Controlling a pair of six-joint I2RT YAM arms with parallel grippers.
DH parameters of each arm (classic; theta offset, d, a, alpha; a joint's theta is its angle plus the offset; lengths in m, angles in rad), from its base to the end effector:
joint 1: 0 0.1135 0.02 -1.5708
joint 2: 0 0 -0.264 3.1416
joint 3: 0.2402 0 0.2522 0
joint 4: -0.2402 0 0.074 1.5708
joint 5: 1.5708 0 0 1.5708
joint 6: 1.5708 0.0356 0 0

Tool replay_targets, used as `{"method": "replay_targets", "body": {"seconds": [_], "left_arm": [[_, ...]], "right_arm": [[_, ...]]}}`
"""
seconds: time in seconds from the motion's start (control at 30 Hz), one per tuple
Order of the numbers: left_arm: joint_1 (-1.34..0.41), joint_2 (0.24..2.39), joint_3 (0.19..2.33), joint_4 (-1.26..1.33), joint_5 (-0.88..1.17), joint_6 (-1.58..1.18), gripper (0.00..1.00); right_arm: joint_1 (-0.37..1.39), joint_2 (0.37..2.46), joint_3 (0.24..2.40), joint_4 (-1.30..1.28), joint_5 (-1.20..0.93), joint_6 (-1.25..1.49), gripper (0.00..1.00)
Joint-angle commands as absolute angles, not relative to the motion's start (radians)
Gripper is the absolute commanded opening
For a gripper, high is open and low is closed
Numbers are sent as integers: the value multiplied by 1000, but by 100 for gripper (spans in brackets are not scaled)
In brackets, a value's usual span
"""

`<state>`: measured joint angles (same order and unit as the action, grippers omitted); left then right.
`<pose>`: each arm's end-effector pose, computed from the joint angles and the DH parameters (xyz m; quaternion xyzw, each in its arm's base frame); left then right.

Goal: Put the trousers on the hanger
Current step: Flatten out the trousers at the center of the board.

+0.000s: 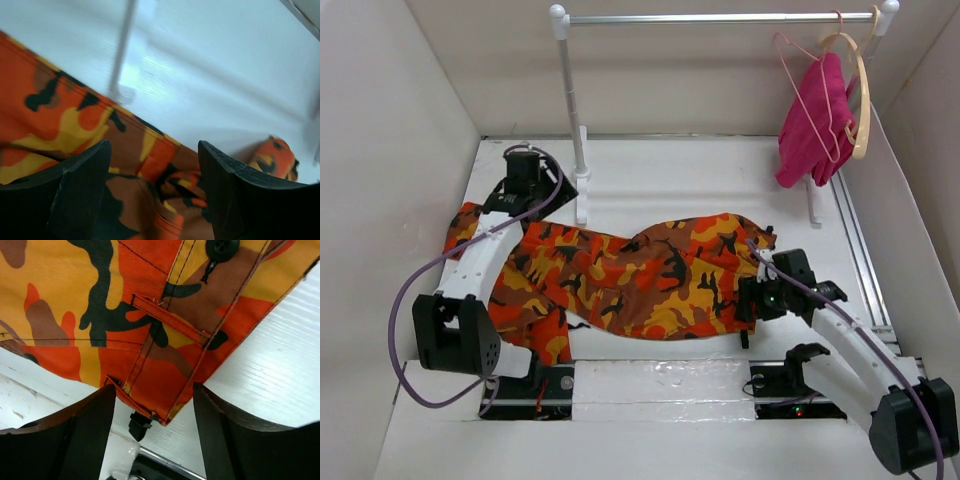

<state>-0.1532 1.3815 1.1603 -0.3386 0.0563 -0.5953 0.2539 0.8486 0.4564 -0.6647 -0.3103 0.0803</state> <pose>0.3113 -0.0501 0.3194 -0.1785 0.8563 -0.1999 0.4415 0.1404 0.0477 0.1794 -0.1220 0.9486 0.1891 0.2227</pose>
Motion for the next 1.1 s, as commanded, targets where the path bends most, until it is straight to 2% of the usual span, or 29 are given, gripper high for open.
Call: {"method": "replay_targets", "body": {"seconds": [0.0, 0.03, 0.07, 0.1, 0.13, 0.17, 0.2, 0.47, 0.5, 0.53, 0.57, 0.6, 0.67, 0.7, 0.8, 0.87, 0.93, 1.07], "left_arm": [[-107, 1410, 1129, -275, 69, -623, 66], [-107, 1408, 1126, -275, 69, -624, 66], [-107, 1408, 1120, -259, 69, -624, 66], [-107, 1398, 1106, -247, 74, -629, 65], [-107, 1391, 1103, -241, 72, -637, 65], [-107, 1387, 1100, -238, 69, -637, 65], [-107, 1379, 1098, -235, 61, -640, 65], [-107, 1371, 1189, -319, -83, -583, 65], [-98, 1376, 1209, -327, -95, -572, 65], [-83, 1384, 1219, -333, -110, -562, 66], [-83, 1384, 1220, -336, -110, -561, 66], [-65, 1394, 1227, -337, -112, -555, 66], [-45, 1408, 1230, -342, -103, -551, 66], [-44, 1422, 1233, -339, -103, -548, 66], [-44, 1460, 1253, -359, -146, -546, 66], [-44, 1462, 1252, -350, -147, -548, 66], [-44, 1466, 1256, -353, -141, -546, 66], [-44, 1463, 1258, -356, -137, -541, 65]], "right_arm": [[282, 923, 451, -588, -302, 155, 51], [282, 940, 449, -588, -289, 158, 51], [291, 951, 446, -594, -279, 166, 45], [291, 953, 442, -597, -278, 170, 32], [291, 937, 439, -607, -272, 179, 27], [291, 924, 437, -620, -264, 184, 18], [291, 905, 439, -638, -259, 190, 0], [279, 583, 564, -1018, -285, 247, 0], [279, 575, 596, -1038, -288, 244, 14], [279, 624, 629, -1052, -317, 183, 38], [279, 624, 629, -1052, -314, 183, 39], [279, 662, 662, -1051, -295, 158, 57], [267, 779, 790, -1004, -177, 109, 67], [238, 820, 834, -965, -146, 94, 70], [134, 998, 933, -765, -106, 35, 69], [-9, 1115, 905, -562, -214, 12, 67], [-66, 1170, 881, -391, -195, 14, 64], [-141, 1242, 801, -235, -170, 29, 64]]}}
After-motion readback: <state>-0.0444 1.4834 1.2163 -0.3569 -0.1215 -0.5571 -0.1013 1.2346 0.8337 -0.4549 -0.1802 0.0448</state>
